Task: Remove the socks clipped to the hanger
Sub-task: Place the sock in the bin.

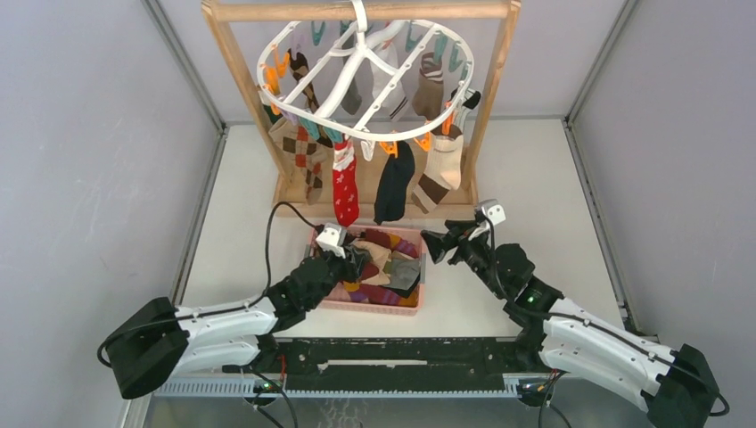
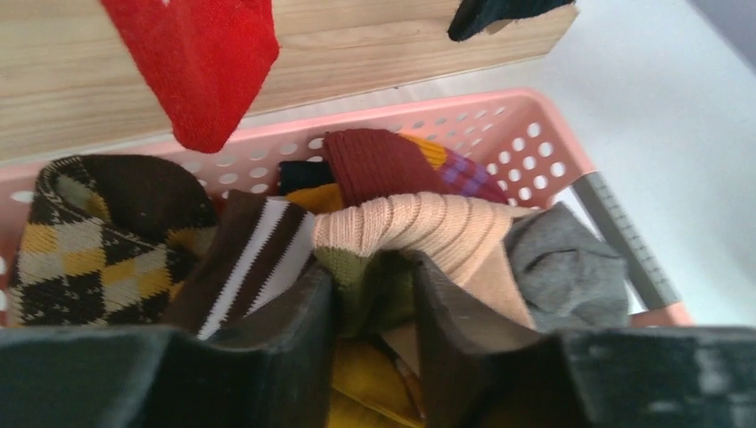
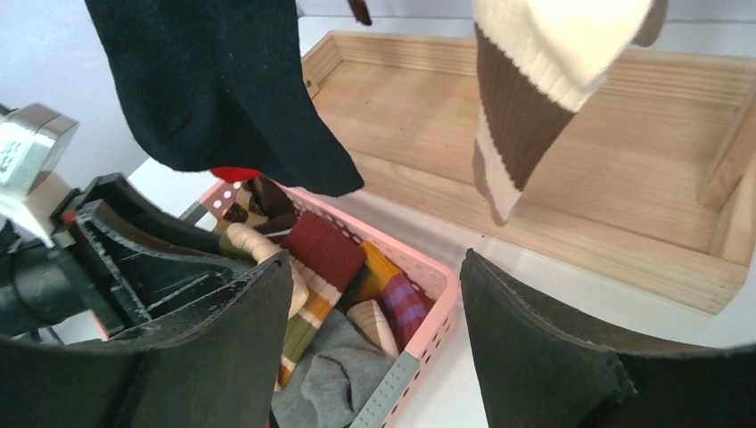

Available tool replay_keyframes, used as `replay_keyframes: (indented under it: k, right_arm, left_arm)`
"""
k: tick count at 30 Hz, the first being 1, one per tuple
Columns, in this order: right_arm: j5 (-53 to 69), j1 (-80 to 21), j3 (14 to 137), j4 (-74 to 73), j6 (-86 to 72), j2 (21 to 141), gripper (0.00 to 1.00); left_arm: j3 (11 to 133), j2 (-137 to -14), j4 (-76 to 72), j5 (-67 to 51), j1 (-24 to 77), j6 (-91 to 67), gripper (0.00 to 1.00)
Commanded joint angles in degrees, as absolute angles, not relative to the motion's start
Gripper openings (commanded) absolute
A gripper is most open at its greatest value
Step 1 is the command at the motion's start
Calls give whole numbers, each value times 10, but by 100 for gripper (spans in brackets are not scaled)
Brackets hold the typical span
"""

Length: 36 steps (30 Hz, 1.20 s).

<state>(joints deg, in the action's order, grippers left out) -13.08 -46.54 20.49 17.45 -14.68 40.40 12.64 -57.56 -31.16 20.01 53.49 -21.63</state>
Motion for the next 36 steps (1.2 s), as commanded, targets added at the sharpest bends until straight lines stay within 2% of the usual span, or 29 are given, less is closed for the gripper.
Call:
replay_keyframes:
  k: [1,4,9,11,14,22,28,29,30,36]
  right_arm:
    - [-126,-489,202,211,-143,397,76]
    - [-131,-506,200,215,-139,402,76]
    - [-139,-535,200,220,-132,418,76]
    - [-137,-545,202,222,-129,426,76]
    - [-136,-559,205,222,-125,438,76]
    - [-142,-577,210,227,-121,457,77]
    - [-175,-578,216,231,-91,434,90]
    - [-172,-578,214,239,-70,433,97]
    - [-171,-577,213,246,-60,431,99]
    - [-184,-553,211,283,-2,429,100]
  left_arm:
    - [114,-612,-389,235,535,-220,49]
    - [118,-620,-391,241,536,-220,66]
    - [124,-597,-369,243,535,-219,81]
    - [124,-569,-352,244,535,-219,91]
    - [124,-514,-313,252,535,-218,99]
    - [122,-336,-186,304,536,-216,100]
    - [125,-219,-98,411,536,-204,100]
    - [129,-204,-82,430,536,-204,100]
    - [130,-196,-75,443,536,-199,100]
    - [144,-178,-77,516,535,-150,100]
